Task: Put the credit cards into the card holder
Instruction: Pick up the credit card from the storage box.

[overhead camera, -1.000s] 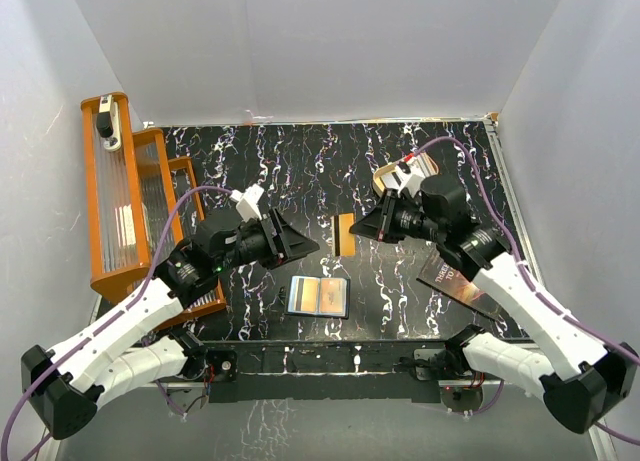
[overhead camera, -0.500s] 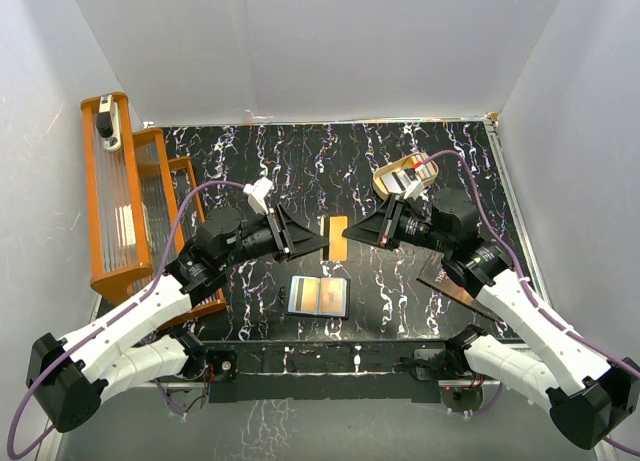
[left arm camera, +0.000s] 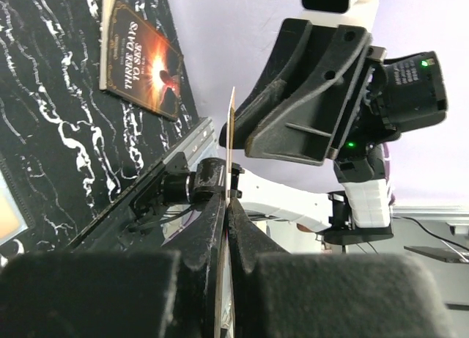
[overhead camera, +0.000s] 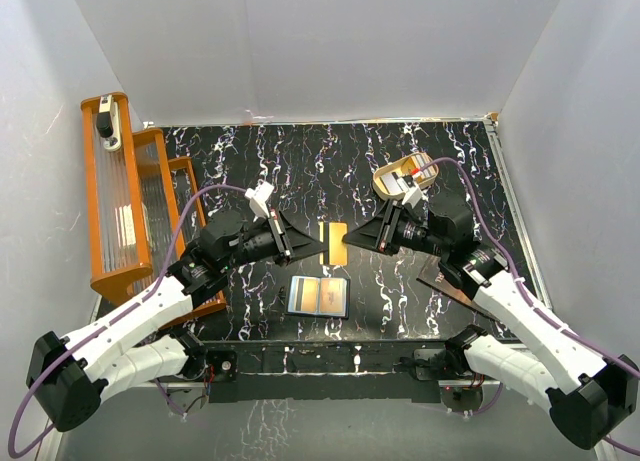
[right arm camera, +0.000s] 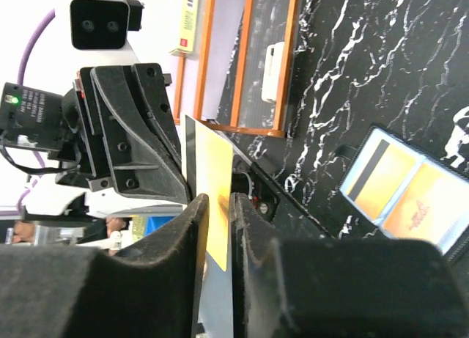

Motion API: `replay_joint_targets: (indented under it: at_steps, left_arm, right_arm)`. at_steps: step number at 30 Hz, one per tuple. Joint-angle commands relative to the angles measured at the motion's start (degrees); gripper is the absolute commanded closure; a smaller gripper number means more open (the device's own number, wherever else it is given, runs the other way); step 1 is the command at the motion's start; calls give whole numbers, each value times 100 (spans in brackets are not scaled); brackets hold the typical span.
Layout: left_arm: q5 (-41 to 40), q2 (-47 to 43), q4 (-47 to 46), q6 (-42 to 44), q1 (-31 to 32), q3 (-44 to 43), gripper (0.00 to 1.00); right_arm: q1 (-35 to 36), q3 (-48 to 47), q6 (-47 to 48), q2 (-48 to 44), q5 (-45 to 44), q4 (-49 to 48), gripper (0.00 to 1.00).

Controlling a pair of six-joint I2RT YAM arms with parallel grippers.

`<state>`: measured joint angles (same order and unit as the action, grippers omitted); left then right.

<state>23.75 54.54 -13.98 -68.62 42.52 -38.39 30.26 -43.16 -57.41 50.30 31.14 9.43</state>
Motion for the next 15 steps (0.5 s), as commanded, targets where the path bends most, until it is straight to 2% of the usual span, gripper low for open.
replay_joint_targets:
  at_steps: [1, 5, 11, 15]
  left_arm:
    - [-168, -154, 477, 177, 20, -10, 100]
    - [-371, -194, 1308, 518, 19, -190, 100]
    - [-492, 93, 2288, 1099, 19, -406, 100]
    - [-481, 241, 2579, 1385, 19, -398, 100]
  right_arm:
    - [13, -120, 282, -87, -348, 194, 78]
    - [15, -296, 536, -126, -669, 715, 66]
    - [15, -442, 1008, 31, -1356, 1807, 63]
    - [15, -343, 1142, 215, -1697, 2120, 62]
